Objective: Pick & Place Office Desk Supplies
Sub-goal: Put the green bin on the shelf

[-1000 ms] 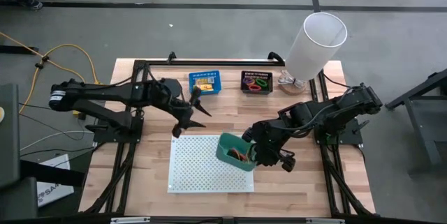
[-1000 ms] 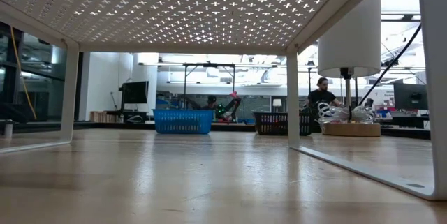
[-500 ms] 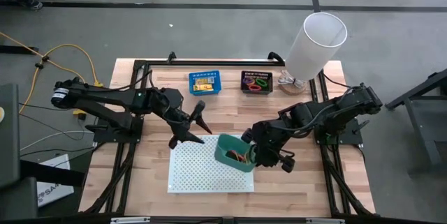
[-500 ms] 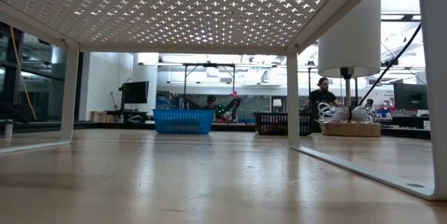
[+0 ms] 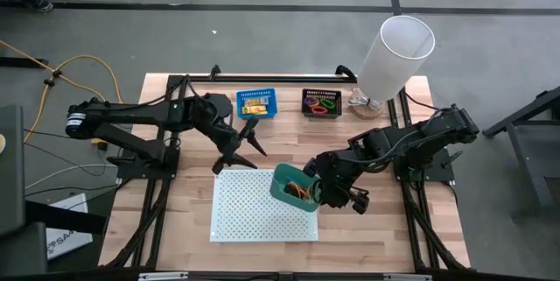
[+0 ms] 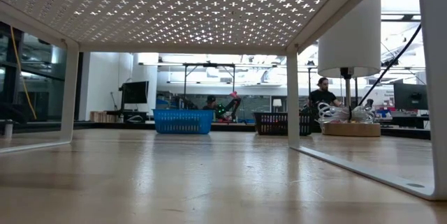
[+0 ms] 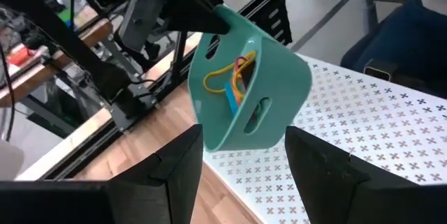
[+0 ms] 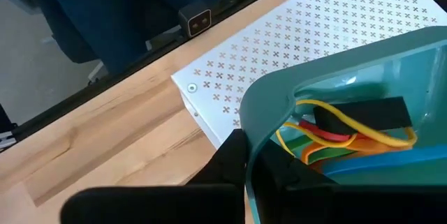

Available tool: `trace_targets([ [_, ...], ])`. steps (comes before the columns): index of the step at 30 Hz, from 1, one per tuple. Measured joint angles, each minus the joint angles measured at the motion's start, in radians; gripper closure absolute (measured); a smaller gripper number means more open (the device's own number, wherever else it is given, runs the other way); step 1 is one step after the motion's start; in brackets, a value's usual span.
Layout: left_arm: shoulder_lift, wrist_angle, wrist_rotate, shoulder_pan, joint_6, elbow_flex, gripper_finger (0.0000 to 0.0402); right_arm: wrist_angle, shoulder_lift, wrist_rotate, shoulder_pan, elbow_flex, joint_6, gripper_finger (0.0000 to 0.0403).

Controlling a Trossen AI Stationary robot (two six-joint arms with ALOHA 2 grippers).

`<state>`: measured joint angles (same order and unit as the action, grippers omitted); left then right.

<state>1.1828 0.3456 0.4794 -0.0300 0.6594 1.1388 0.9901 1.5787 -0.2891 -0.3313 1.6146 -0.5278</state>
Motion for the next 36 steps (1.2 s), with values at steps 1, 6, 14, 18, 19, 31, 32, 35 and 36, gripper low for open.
trace_targets([
  [1, 0.006, 0.018, 0.007, -0.005, 0.0, 0.011, 0.0206, 0.0, 0.0, 0.001, 0.001, 0.0, 0.0, 0.04],
  [6, 0.062, 0.113, 0.065, -0.021, 0.021, 0.078, 0.0206, 0.001, 0.0, -0.001, 0.015, 0.0, -0.045, 0.04],
  [14, 0.136, 0.158, 0.121, -0.027, 0.081, 0.142, 0.0206, 0.005, 0.0, -0.005, 0.027, 0.0, -0.106, 0.04],
  [18, 0.147, 0.157, 0.188, -0.043, 0.085, 0.147, 0.0206, 0.007, 0.0, -0.006, 0.026, 0.0, -0.133, 0.04],
  [19, 0.149, 0.153, 0.197, -0.047, 0.084, 0.148, 0.0206, 0.007, 0.0, -0.006, 0.026, 0.0, -0.138, 0.04],
  [31, 0.154, 0.159, 0.326, -0.106, 0.074, 0.148, 0.0206, 0.004, 0.067, 0.004, 0.065, -0.001, -0.241, 0.04],
  [32, 0.154, 0.168, 0.327, -0.111, 0.074, 0.148, 0.0206, 0.007, 0.076, 0.004, 0.073, 0.0, -0.256, 0.04],
  [35, 0.156, 0.204, 0.334, -0.122, 0.077, 0.148, 0.0206, 0.021, 0.097, 0.026, 0.086, -0.001, -0.264, 0.04],
  [36, 0.156, 0.221, 0.334, -0.126, 0.087, 0.148, 0.0206, 0.019, 0.098, 0.036, 0.092, -0.001, -0.271, 0.04],
])
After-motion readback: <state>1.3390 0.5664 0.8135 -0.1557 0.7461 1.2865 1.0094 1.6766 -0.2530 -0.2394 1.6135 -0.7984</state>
